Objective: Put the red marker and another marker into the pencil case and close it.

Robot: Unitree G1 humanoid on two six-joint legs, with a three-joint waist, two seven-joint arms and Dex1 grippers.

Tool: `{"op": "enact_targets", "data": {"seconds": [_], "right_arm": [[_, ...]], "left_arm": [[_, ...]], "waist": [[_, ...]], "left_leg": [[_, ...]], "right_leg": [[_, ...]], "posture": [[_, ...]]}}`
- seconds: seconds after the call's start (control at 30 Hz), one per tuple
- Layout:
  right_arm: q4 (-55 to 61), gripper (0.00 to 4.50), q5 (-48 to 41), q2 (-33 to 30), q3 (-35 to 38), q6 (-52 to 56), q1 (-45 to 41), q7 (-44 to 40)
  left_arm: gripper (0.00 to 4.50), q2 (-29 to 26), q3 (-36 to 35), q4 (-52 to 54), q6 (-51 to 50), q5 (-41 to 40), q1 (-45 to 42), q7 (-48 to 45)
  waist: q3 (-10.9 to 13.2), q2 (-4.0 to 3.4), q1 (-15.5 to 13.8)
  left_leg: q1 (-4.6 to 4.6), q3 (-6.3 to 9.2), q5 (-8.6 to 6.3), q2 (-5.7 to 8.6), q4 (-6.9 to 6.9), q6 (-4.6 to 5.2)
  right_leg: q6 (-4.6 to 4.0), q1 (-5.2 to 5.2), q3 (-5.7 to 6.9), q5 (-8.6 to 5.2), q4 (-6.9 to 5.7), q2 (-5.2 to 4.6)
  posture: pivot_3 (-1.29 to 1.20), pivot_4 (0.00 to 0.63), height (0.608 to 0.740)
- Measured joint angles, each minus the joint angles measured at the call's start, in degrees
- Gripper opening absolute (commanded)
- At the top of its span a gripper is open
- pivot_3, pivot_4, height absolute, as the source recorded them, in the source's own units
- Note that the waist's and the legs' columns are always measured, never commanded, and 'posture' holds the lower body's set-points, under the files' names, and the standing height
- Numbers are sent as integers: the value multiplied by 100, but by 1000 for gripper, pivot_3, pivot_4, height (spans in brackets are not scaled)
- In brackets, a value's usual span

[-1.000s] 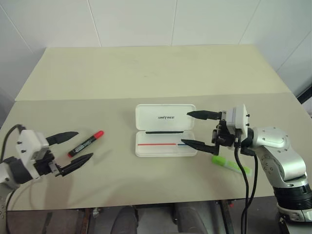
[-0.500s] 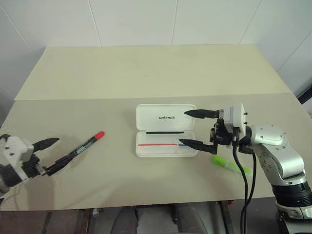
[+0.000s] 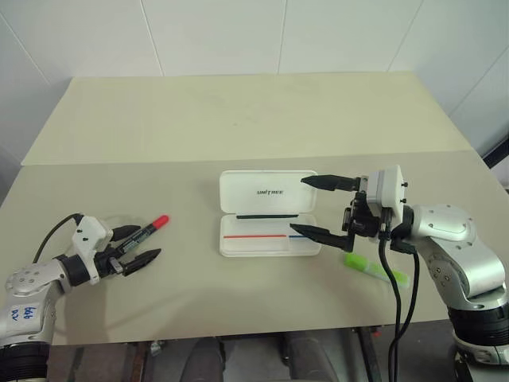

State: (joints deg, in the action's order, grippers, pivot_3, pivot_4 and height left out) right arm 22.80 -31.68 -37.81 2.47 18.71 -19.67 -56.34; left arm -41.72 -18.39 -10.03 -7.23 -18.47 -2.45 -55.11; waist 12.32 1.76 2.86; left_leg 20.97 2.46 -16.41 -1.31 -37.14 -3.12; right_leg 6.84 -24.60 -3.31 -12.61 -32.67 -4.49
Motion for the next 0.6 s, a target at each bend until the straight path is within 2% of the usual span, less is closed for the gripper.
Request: {"op": "enact_targets", "data": {"seconds": [0.03, 0.07, 0.17, 0.23, 0.3, 0.33, 0.37, 0.4, 0.43, 0.47, 0.57, 0.6], "right_arm": [[17, 4500, -4, -11, 25, 20, 16, 28], [35, 4500, -10, -21, 32, 30, 30, 43], [90, 4500, -35, -23, 32, 53, 56, 90], [136, 4500, -39, -23, 33, 61, 58, 108], [146, 4500, -39, -23, 33, 69, 58, 138], [150, 4500, -39, -23, 34, 73, 56, 145], [168, 4500, -41, -28, 38, 74, 64, 153], [170, 4500, -40, -50, 51, 77, 70, 156], [183, 4500, -42, -46, 48, 76, 58, 158], [179, 4500, -42, -62, 60, 72, 50, 166], [167, 4500, -39, -61, 56, 71, 68, 175], [167, 4500, -39, -60, 55, 71, 70, 178]], "left_arm": [[4479, -2, 20, -16, 11, 10, -8, 34], [4066, -8, 36, -62, 12, 19, -18, 59], [3241, -93, 116, -161, 10, 40, -43, 105], [2651, -138, 149, -159, -25, 42, -7, 115], [1994, -160, 149, -146, -35, 42, 52, 164], [1685, -167, 149, -131, -55, 43, 100, 188], [1352, -230, 156, -107, -108, 54, 95, 211], [1064, -245, 176, -96, -191, 106, 50, 296], [733, -244, 179, -25, -249, 120, 87, 390], [625, -189, 159, 56, -264, 124, 128, 493], [625, -221, 122, 306, -432, 130, 246, 585], [625, -220, 128, 385, -475, 129, 267, 593]], "waist": [[0, -1, 0], [-1, -2, 1], [-7, -10, 19], [-17, -28, 46], [-41, -86, 128], [-82, -214, 177], [-122, -240, 142], [-125, -214, 132], [-130, -41, 92], [-90, -45, 39], [-99, -76, -9], [-102, -88, -27]], "left_leg": [[-2, 0, 0, 0, 0, 1], [-5, 0, 1, 0, 0, 2], [-32, -5, 4, -7, 3, 7], [-46, -6, 3, -38, 5, 5], [-31, 16, -3, -124, 21, -4], [68, 37, -8, -260, 47, -13], [117, 17, 5, -377, 112, 1], [92, -112, 35, -453, 113, 50], [-10, -281, 50, -387, 97, 64], [-75, -288, 44, -309, 44, 38], [-100, -243, 59, -307, 145, -32], [-109, -240, 80, -309, 168, -102]], "right_leg": [[-2, 2, 0, 2, 0, 0], [-5, 4, 0, 4, 0, 0], [-17, 21, -2, 14, 5, 8], [-21, 45, -1, 37, 56, 44], [-29, 104, 14, 149, 260, 140], [-54, 197, 66, 311, 511, 233], [-136, 197, 210, 331, 378, 178], [-213, 144, 329, 46, -76, 62], [-141, 136, 258, -368, -382, -10], [-162, 105, 224, -514, -424, -12], [-208, 105, 262, -482, -360, 62], [-197, 115, 254, -476, -350, 68]], "posture": [[0, 150, 740], [0, 150, 740], [0, 150, 740], [0, 150, 740], [0, 150, 740], [0, 150, 740], [0, 150, 740], [0, 150, 740], [0, 150, 740], [0, 150, 740], [0, 150, 740], [0, 150, 740]]}}
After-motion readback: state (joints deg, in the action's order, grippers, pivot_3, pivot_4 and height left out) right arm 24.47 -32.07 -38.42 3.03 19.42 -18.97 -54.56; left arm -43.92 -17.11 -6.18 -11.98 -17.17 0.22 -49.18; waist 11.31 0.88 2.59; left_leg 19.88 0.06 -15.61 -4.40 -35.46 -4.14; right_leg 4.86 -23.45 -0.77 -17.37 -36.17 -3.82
